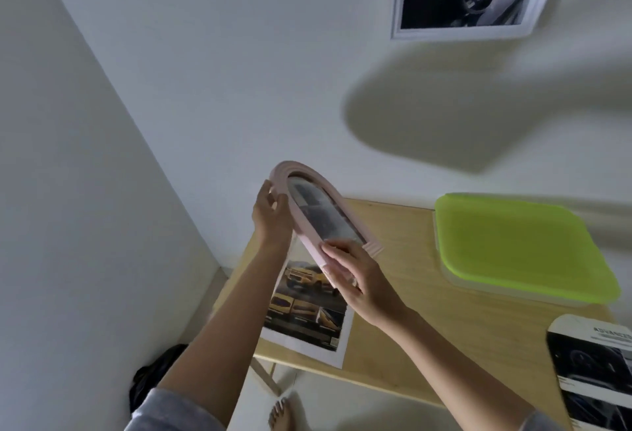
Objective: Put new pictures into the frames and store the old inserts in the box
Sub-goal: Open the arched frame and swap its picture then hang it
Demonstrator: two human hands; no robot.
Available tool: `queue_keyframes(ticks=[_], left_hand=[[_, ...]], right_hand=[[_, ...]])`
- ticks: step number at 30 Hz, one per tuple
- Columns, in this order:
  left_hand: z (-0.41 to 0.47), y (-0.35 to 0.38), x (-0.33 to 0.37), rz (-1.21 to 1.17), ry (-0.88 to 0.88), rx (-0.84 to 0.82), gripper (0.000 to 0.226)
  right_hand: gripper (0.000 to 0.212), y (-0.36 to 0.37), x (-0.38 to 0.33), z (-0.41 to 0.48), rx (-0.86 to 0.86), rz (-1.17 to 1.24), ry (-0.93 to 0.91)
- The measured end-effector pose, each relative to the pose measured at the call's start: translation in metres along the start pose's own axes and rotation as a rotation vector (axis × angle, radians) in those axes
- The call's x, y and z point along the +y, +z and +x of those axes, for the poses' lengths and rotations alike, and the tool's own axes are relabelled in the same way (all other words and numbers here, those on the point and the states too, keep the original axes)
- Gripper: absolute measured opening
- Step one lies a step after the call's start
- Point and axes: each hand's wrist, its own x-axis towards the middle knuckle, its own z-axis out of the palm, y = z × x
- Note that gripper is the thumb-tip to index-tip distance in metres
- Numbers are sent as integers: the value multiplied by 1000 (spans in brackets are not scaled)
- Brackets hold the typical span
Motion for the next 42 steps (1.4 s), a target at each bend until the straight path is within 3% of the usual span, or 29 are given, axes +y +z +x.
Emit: queue_keyframes(ticks=[3, 6, 9, 12, 16, 21, 26, 34, 42], left_hand=[[41, -26, 7, -77, 21, 64, 38], [81, -46, 22, -159, 34, 63, 32], [120, -58, 42, -232, 48, -24, 31], [152, -63, 65, -301, 115, -142, 28], [190, -59, 107, -409, 199, -250, 24], [216, -41, 175, -486, 363, -335, 21], [232, -27, 241, -462, 552, -444, 32], [248, -15, 321, -462, 771, -356, 42], [271, -15, 362, -523, 806, -324, 43]], right_hand=[[45, 9, 12, 40, -45, -22, 33], [41, 9, 25, 85, 165, -193, 56], [44, 3, 23, 140, 293, -263, 208], [52, -5, 18, 189, 275, -144, 290], [57, -22, 0, 236, 406, 111, 279], [53, -64, -35, 288, 585, 255, 130], [53, -120, -77, 341, 698, 263, -71], [52, -175, -133, 422, 783, 249, -273], [52, -189, -156, 466, 815, 200, -310]])
